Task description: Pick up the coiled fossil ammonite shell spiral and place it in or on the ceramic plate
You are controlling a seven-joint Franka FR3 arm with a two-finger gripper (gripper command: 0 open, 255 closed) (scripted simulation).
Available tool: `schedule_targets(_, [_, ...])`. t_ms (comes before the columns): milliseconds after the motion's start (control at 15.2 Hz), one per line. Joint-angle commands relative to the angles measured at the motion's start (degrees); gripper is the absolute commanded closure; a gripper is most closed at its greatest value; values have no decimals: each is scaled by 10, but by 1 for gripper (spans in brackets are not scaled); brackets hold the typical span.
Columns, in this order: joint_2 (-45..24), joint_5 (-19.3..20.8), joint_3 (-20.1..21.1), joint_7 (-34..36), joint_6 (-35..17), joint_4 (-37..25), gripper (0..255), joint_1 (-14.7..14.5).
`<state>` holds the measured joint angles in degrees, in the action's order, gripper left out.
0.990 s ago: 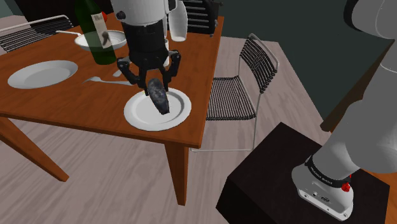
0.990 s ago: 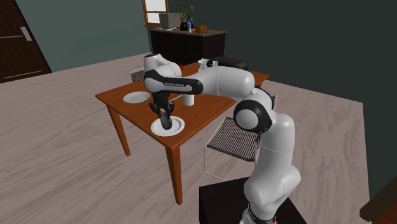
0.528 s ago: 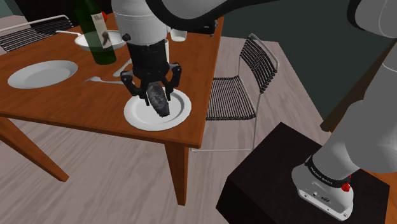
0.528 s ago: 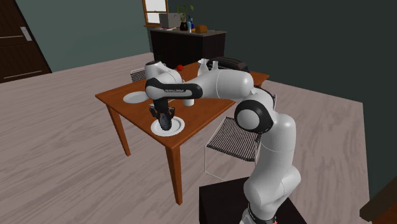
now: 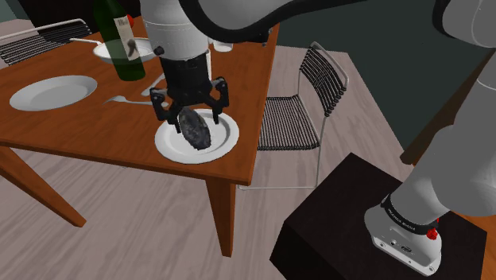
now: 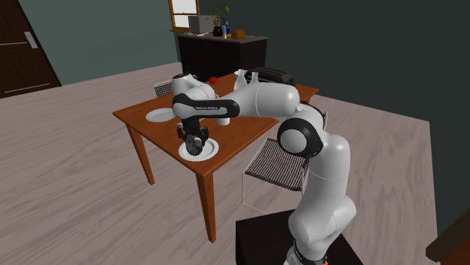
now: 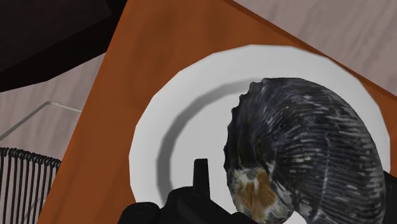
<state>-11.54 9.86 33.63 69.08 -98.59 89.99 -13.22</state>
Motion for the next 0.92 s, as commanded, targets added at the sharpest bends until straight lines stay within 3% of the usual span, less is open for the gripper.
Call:
schedule_targets(0, [-1,0,0,0,0,0,0,0])
schedule_targets(198, [-1,0,0,0,0,0,0,0])
schedule_targets(462, [-15,7,3,2,78,-89,0,-13])
schedule_targets(858, [-15,7,3,2,78,-89,0,-13])
